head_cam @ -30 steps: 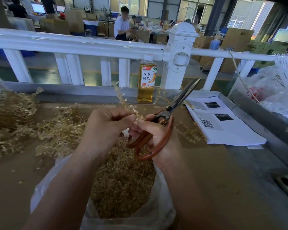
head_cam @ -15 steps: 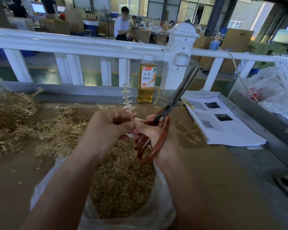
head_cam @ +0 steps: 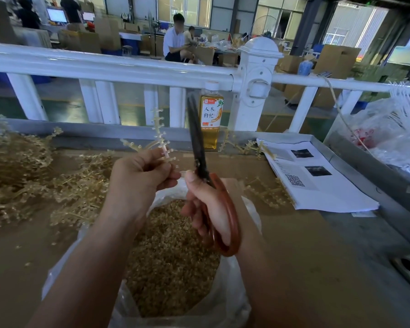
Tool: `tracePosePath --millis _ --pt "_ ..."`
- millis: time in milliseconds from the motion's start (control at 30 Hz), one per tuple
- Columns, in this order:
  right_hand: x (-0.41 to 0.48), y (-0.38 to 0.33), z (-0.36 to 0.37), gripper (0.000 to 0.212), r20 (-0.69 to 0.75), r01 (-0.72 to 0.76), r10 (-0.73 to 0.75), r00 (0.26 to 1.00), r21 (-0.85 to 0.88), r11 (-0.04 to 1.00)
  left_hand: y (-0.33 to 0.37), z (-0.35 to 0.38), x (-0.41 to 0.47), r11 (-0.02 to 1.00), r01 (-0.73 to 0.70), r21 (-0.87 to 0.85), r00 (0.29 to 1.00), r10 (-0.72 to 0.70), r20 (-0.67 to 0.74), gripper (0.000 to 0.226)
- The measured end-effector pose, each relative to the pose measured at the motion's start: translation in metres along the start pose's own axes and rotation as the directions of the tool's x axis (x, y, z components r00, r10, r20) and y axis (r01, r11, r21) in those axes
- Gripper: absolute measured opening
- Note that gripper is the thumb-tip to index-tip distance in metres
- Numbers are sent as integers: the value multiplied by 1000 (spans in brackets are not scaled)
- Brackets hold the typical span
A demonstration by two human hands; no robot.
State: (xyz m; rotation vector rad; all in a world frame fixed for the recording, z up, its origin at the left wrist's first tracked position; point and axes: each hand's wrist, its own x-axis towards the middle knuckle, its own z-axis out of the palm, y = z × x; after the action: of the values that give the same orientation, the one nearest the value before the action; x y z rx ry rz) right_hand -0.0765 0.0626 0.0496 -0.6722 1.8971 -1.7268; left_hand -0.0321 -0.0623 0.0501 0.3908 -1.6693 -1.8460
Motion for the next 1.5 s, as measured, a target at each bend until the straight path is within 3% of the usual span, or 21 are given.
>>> tracePosePath --millis 100,333,533,967,1100,1500 --pt "-1 -1 0 25 34 -13 18 999 -146 989 1 -1 0 1000 -4 -21 999 3 -43 20" --pt "0 -4 0 22 127 -101 141 982 -282 954 5 1 -2 996 -42 -80 993 33 -113 13" --pt "-2 -7 1 38 171 -95 189 967 -444 891 5 0 0 994 -59 -88 987 45 -154 21" --pt "-2 -8 0 22 233 -125 248 940 -440 889 4 -7 5 998 -52 -42 981 43 -191 20" --pt "-1 -7 0 36 242 -91 241 940 -504 859 5 -8 6 998 -48 -36 979 40 -198 20" --pt "-2 -8 -5 28 265 -80 228 937 -474 877 6 -8 5 1000 6 15 997 -5 -79 22"
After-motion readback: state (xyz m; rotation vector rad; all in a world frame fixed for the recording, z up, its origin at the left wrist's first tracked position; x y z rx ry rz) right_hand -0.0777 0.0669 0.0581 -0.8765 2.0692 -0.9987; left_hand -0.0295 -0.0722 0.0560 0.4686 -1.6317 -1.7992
